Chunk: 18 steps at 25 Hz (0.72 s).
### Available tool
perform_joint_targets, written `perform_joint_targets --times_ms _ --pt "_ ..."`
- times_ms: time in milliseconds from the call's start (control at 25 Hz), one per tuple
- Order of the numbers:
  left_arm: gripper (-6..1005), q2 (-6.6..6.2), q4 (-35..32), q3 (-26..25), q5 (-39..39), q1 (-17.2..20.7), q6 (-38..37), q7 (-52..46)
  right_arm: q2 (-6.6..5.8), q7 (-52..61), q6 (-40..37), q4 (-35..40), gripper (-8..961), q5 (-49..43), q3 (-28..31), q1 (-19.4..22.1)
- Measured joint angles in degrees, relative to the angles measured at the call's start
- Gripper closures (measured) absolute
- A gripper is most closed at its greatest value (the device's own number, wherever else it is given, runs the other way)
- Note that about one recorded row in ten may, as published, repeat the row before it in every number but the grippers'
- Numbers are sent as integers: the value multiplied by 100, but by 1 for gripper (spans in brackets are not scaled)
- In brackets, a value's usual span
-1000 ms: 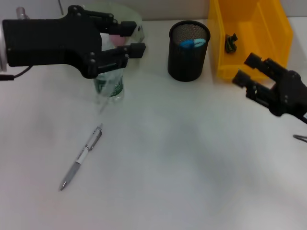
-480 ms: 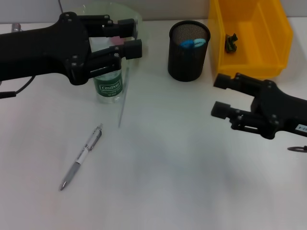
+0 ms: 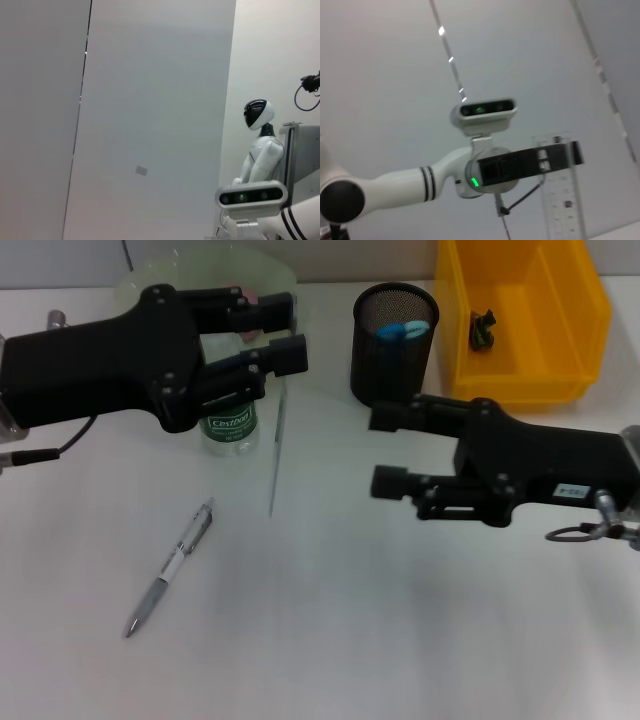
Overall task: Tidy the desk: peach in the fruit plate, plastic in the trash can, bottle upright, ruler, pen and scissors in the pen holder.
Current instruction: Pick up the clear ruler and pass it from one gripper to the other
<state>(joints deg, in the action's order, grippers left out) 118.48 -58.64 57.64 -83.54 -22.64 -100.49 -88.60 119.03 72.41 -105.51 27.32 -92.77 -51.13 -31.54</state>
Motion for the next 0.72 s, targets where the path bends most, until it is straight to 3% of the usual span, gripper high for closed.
perform_joint_targets --times_ms 720 --pt "575 -2 520 17 3 -250 33 205 54 -22 489 212 139 56 -226 -397"
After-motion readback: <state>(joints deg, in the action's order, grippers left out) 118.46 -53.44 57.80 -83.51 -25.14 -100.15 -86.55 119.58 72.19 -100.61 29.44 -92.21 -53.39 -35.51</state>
